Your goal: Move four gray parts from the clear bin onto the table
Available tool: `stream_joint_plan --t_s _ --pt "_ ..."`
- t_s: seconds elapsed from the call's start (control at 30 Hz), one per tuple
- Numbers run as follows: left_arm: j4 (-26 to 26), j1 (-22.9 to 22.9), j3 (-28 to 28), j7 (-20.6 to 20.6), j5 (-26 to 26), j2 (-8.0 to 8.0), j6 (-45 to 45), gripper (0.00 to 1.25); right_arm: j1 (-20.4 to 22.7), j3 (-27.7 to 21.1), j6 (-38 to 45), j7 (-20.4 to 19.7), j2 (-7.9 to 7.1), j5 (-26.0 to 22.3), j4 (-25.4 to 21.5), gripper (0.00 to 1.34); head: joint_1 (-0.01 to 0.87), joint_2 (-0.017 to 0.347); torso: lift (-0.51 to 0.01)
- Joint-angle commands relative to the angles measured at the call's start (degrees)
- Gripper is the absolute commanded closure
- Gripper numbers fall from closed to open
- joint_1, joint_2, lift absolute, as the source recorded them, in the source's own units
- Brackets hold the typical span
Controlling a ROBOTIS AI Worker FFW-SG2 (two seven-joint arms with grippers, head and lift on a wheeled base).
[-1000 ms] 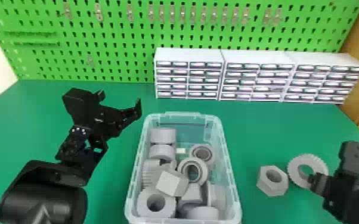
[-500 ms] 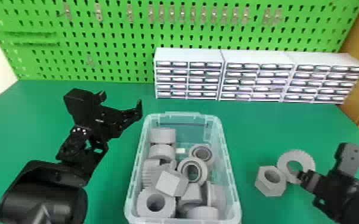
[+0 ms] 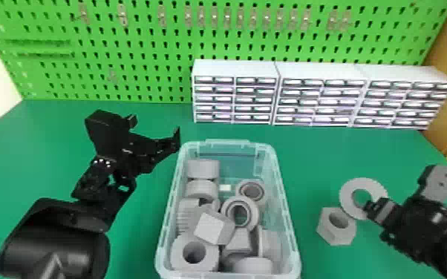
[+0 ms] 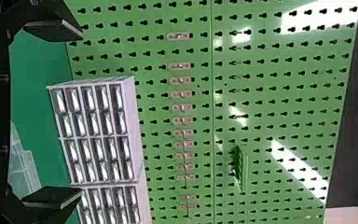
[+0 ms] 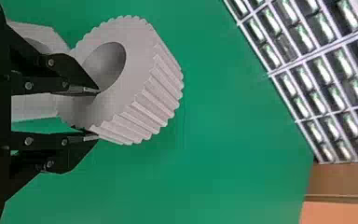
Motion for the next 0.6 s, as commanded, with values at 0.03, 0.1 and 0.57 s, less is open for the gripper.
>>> stream_joint_plan --t_s 0.03,0.1,0.57 --pt "0.1 0.0 0.1 -0.2 -0.2 0.08 0.3 0.11 -0.2 -1.2 2.8 -3.6 0.14 -5.3 -0.5 0.99 0.678 0.034 -0.05" --pt "0.2 -0.1 0.2 -0.3 -0.2 0.08 0.3 0.11 -0.2 -1.7 2.8 -4.4 0.14 -5.7 -0.5 0.99 0.678 0.034 -0.05" --pt "0.4 -0.2 0.1 -0.6 -0.2 0.08 0.3 0.11 0.0 -3.4 2.6 -7.3 0.14 -5.4 -0.7 0.99 0.678 0.034 -0.05"
